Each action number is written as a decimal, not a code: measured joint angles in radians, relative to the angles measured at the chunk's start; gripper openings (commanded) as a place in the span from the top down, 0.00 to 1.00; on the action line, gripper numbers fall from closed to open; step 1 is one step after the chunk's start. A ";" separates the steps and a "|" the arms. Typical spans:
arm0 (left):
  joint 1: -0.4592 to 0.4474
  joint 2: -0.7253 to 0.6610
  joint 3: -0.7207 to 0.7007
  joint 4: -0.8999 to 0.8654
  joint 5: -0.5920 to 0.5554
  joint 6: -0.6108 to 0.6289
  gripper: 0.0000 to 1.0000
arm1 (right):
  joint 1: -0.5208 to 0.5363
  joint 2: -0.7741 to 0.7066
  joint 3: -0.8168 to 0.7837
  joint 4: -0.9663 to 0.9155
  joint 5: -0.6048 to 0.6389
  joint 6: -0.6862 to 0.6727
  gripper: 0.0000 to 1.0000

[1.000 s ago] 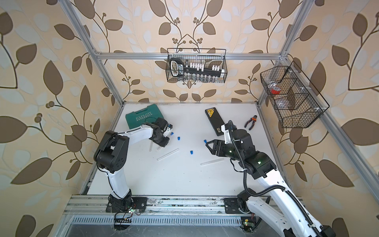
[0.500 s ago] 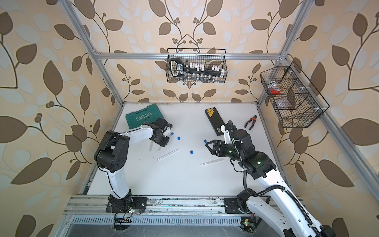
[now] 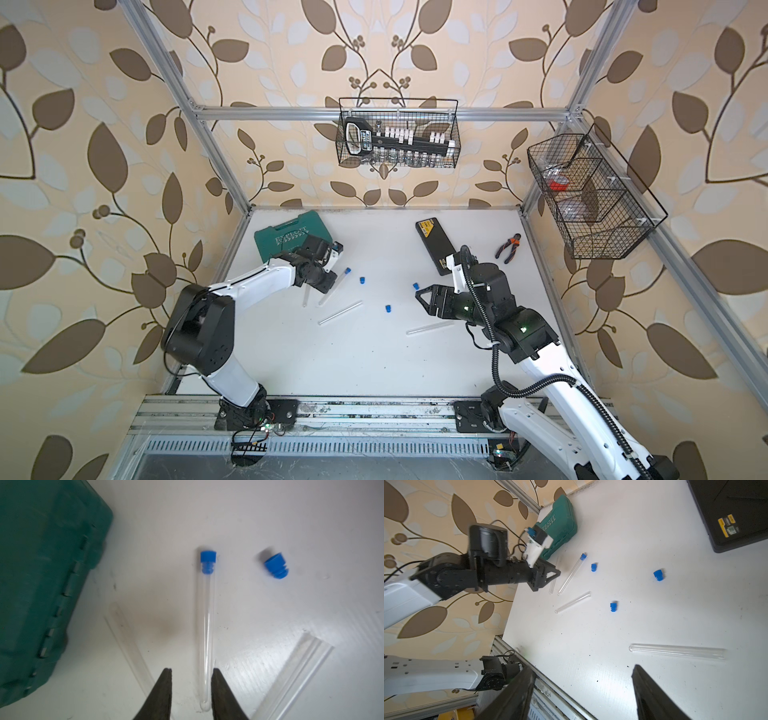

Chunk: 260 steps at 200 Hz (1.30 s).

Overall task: Insert stoppers into test tubes
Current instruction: Place the test tube at the center of the board.

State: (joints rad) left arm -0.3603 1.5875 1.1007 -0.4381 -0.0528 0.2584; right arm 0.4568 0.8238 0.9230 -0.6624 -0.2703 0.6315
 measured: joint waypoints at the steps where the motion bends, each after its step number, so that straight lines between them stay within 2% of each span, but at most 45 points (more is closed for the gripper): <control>1: 0.000 -0.006 -0.002 0.003 0.000 0.001 0.65 | 0.000 0.001 0.000 0.000 0.000 0.000 0.27; 45: 0.001 -0.415 -0.226 0.242 0.080 0.019 0.59 | 0.000 0.024 -0.001 0.002 -0.002 -0.002 0.27; 75: 0.001 -0.510 -0.290 0.283 0.143 0.031 0.60 | 0.000 0.038 -0.001 0.006 0.013 -0.013 0.27; 99: 0.001 -0.509 -0.290 0.259 0.228 0.076 0.61 | 0.000 0.046 -0.005 0.022 0.031 -0.023 0.27; 126: -0.001 -0.475 -0.291 0.177 0.333 0.200 0.63 | 0.000 0.062 -0.013 0.035 0.040 -0.027 0.27; 147: -0.026 -0.433 -0.310 0.122 0.351 0.306 0.62 | 0.000 0.069 -0.018 0.045 0.046 -0.029 0.27; 178: -0.082 -0.340 -0.305 0.036 0.345 0.400 0.64 | 0.000 0.069 -0.031 0.053 0.047 -0.030 0.27; 260: -0.171 -0.077 -0.168 -0.061 0.196 0.363 0.66 | 0.000 0.068 -0.049 0.054 0.046 -0.032 0.27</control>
State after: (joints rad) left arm -0.5308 1.5101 0.9329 -0.4995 0.1436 0.6216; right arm 0.4568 0.8921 0.8742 -0.6086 -0.2241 0.5995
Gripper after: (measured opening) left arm 0.343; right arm 0.734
